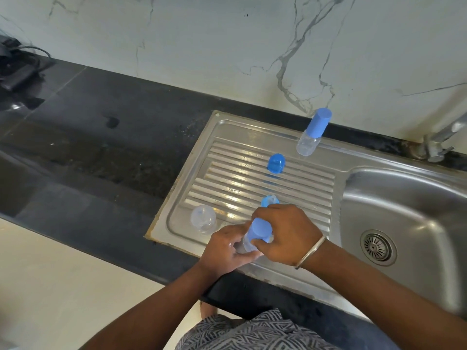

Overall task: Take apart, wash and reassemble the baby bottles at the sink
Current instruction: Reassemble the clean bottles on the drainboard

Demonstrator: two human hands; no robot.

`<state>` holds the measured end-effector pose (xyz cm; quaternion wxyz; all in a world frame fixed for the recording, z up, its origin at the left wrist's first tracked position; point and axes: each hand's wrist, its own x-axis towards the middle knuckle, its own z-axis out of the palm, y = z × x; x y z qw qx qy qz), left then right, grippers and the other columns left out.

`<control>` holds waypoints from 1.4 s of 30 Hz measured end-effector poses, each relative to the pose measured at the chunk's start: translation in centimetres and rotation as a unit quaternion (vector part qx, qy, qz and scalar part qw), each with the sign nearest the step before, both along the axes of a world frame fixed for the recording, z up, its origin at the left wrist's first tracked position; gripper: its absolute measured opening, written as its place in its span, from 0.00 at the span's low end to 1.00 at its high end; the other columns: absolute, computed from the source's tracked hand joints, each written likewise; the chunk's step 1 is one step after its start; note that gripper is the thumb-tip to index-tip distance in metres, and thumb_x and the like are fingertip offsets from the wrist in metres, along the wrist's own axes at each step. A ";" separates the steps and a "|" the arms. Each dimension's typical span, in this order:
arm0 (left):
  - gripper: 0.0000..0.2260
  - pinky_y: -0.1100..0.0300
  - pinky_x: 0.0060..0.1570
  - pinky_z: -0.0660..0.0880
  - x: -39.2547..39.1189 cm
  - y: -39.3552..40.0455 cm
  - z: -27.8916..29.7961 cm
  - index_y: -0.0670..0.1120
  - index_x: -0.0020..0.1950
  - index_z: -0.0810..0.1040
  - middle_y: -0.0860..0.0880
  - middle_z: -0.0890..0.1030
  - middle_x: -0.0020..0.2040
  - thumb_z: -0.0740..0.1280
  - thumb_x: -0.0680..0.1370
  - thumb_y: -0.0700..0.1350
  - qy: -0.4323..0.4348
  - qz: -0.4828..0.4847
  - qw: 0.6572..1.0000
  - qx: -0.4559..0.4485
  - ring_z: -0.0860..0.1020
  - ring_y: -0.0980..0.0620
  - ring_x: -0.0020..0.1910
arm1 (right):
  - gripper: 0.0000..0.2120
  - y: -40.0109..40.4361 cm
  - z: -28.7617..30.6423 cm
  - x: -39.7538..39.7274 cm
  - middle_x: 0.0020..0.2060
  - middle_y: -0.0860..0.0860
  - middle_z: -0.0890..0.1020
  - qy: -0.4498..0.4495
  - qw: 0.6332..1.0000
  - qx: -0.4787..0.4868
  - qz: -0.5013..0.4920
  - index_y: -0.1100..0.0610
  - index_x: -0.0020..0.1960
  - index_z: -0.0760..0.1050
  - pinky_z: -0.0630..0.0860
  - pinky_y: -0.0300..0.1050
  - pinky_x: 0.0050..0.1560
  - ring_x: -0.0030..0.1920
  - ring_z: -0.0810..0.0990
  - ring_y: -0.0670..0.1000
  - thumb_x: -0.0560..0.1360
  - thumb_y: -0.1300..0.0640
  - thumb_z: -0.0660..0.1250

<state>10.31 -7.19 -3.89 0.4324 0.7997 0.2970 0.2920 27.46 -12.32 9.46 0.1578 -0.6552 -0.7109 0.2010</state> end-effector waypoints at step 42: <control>0.15 0.52 0.47 0.80 1.9 -1.3 2.3 0.60 0.57 0.80 0.59 0.84 0.50 0.76 0.71 0.56 -0.027 0.086 0.994 -0.061 0.83 0.56 0.49 | 0.31 -2.8 -4.6 2.7 0.56 0.44 0.76 0.179 0.982 0.048 -0.039 0.53 0.69 0.69 0.75 0.34 0.52 0.52 0.76 0.43 0.66 0.63 0.62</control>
